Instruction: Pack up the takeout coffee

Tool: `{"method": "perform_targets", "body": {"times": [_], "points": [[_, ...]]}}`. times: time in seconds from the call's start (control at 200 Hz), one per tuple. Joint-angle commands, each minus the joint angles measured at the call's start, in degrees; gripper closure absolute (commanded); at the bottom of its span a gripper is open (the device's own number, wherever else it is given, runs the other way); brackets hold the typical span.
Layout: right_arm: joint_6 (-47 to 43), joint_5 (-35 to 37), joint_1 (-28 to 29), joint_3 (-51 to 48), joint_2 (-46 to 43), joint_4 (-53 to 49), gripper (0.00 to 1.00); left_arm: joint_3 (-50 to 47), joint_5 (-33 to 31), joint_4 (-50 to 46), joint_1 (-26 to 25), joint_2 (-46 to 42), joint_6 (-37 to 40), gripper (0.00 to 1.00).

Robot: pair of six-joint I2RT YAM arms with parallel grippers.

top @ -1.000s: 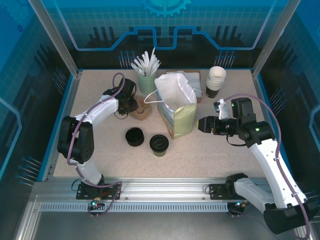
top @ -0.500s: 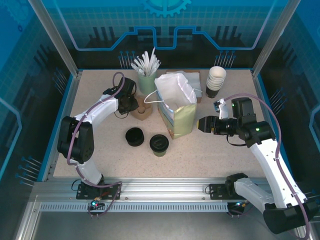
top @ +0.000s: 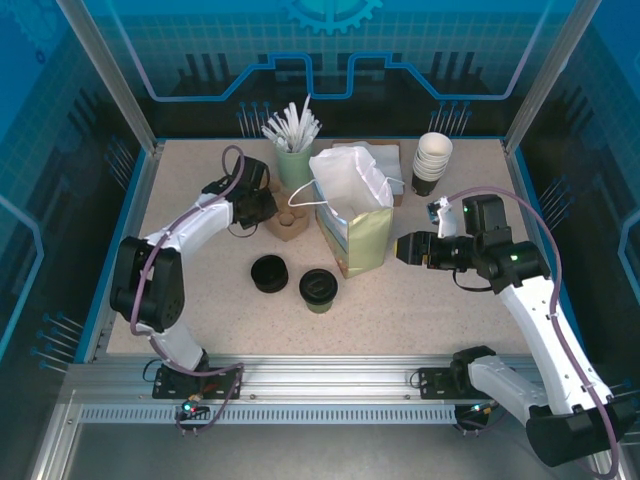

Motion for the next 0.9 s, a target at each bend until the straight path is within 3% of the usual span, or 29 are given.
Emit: {"method": "perform_targets", "body": {"times": [0.0, 0.555, 0.895], "points": [[-0.15, -1.21, -1.17, 0.62, 0.43, -0.51, 0.4, -2.77, 3.54, 3.76, 1.55, -2.69, -1.88, 0.95], [0.76, -0.91, -1.35, 0.22, 0.63, -0.34, 0.4, -16.75, 17.14, 22.16, 6.96, -7.95, -6.13, 1.0], [1.28, -0.68, -1.42, 0.18, -0.27, -0.86, 0.4, -21.02, 21.0, 28.92, 8.5, -11.4, -7.48, 1.0]]}}
